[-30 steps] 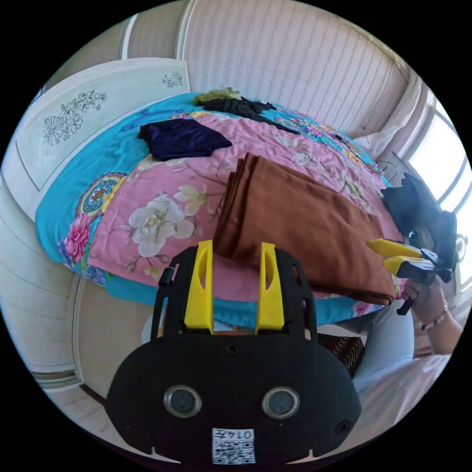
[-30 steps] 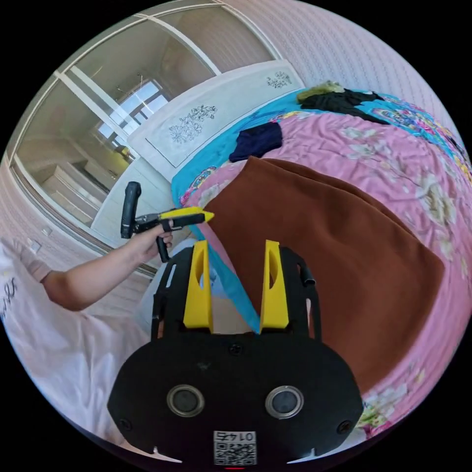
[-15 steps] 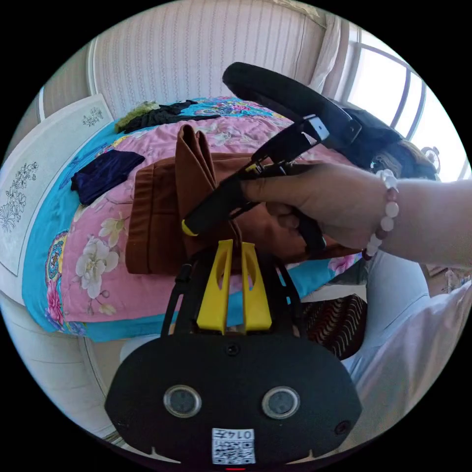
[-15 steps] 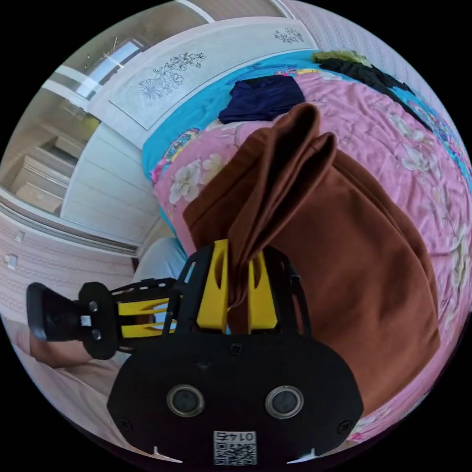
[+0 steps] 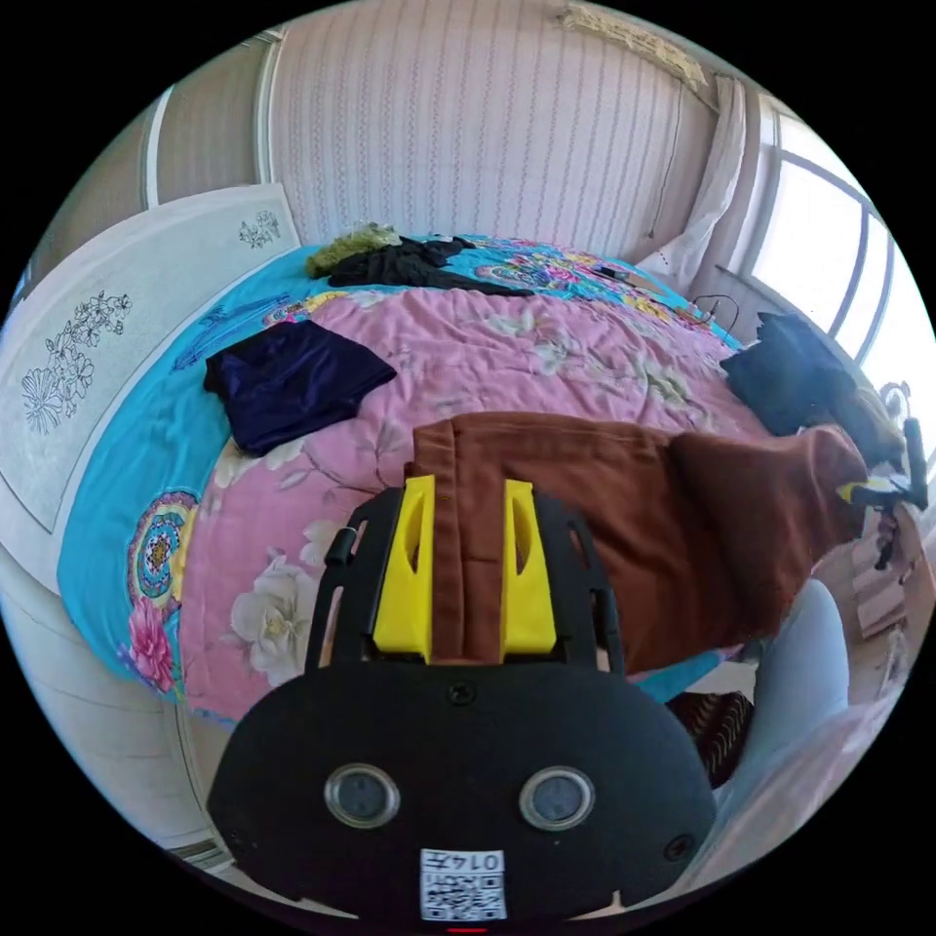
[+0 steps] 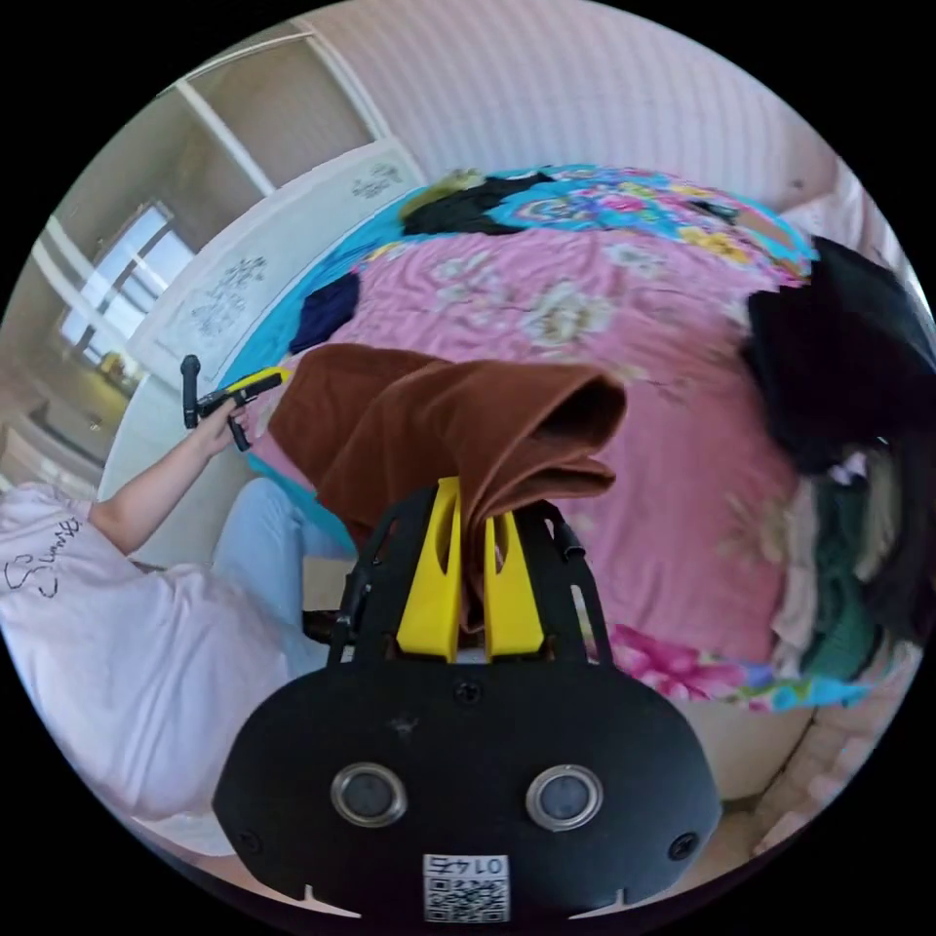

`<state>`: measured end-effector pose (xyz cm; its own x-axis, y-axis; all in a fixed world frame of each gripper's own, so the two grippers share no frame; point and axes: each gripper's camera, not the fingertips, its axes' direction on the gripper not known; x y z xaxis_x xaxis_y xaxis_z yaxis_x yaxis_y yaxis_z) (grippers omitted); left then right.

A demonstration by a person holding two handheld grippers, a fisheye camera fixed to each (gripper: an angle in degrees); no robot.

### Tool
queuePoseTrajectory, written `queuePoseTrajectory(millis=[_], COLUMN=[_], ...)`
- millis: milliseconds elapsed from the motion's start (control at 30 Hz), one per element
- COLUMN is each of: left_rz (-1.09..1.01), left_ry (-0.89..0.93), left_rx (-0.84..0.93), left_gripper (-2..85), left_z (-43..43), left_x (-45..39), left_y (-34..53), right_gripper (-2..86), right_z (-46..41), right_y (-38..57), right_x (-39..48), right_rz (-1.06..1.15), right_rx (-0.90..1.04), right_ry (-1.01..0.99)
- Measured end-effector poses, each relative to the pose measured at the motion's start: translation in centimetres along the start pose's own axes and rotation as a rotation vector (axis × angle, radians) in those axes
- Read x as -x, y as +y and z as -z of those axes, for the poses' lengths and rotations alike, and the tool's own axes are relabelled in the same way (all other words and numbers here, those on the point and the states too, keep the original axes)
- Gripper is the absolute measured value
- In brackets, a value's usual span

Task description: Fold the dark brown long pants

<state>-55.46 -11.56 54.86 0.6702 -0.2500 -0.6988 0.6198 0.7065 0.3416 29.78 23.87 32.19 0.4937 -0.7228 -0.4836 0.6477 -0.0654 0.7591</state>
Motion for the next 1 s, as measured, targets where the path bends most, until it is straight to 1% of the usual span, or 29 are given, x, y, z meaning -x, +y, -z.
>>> queuePoseTrajectory(millis=[33, 67, 100, 167, 200, 300, 367, 400, 467, 500, 567, 600, 667, 767, 833, 900, 967, 1000], left_rz=[0.034, 0.086, 0.12, 0.233, 0.249, 0.173, 0.167, 0.175, 0.203, 0.2, 0.121, 0.102, 0.07, 0.009, -0.036, -0.022, 0.126, 0.172], left_ry=[0.0, 0.0, 0.005, 0.108, 0.107, 0.097, 0.167, 0.191, 0.333, 0.354, 0.382, 0.382, 0.402, 0.418, 0.383, 0.325, 0.258, 0.238], left_rx=[0.017, 0.09, 0.14, 0.345, 0.36, 0.345, 0.287, 0.268, 0.164, 0.137, -0.026, -0.075, -0.263, -0.381, -0.371, -0.308, -0.129, -0.071], left_gripper=[11.8, 12.5, 12.9, 12.4, 11.2, 2.5, 0.8, 0.6, 0.0, 0.0, -0.2, -0.2, -0.3, 0.0, 0.6, 1.5, 2.7, 2.9], left_z=[-1.1, -2.6, -3.4, -6.7, -7.0, -5.4, -2.6, -1.8, 2.2, 3.4, 9.4, 11.1, 17.8, 23.9, 25.9, 25.9, 22.7, 21.5], left_x=[1.2, 2.5, 3.1, 5.3, 5.7, 6.3, 7.3, 7.7, 9.3, 9.6, 10.7, 11.1, 13.8, 17.7, 19.5, 21.1, 23.5, 24.0], left_y=[-1.7, -3.2, -3.8, -4.7, -4.7, -4.7, -4.8, -4.9, -5.8, -6.2, -7.2, -7.3, -6.2, -2.1, 1.6, 6.2, 12.9, 14.7], right_gripper=[0.1, 0.1, 0.1, 0.1, 0.1, 0.2, 0.3, 0.3, 0.4, 0.4, 0.5, 0.5, 0.7, 1.3, 2.1, 3.2, 4.8, 5.1], right_z=[3.3, 6.2, 7.6, 11.9, 12.8, 16.9, 19.8, 20.4, 22.2, 22.6, 24.6, 25.1, 26.5, 25.8, 23.6, 20.1, 14.0, 12.4], right_y=[1.3, 2.4, 2.9, 4.5, 4.8, 5.9, 5.3, 4.8, 2.0, 1.2, -0.9, -1.2, -1.4, -0.3, 0.7, 1.9, 4.1, 4.7], right_x=[-1.3, -2.3, -2.8, -4.2, -4.4, -4.9, -4.4, -4.3, -4.1, -4.0, -3.8, -3.9, -5.0, -8.0, -10.0, -11.8, -13.6, -14.0], right_rz=[-0.043, -0.073, -0.092, -0.172, -0.192, -0.261, -0.249, -0.24, -0.187, -0.173, -0.138, -0.133, -0.166, -0.264, -0.319, -0.372, -0.476, -0.505], right_rx=[-0.032, -0.054, -0.067, -0.109, -0.123, -0.234, -0.347, -0.364, -0.381, -0.39, -0.45, -0.47, -0.527, -0.512, -0.445, -0.338, -0.181, -0.141], right_ry=[0.086, 0.174, 0.216, 0.336, 0.356, 0.43, 0.46, 0.464, 0.432, 0.424, 0.411, 0.411, 0.414, 0.368, 0.319, 0.279, 0.229, 0.216])
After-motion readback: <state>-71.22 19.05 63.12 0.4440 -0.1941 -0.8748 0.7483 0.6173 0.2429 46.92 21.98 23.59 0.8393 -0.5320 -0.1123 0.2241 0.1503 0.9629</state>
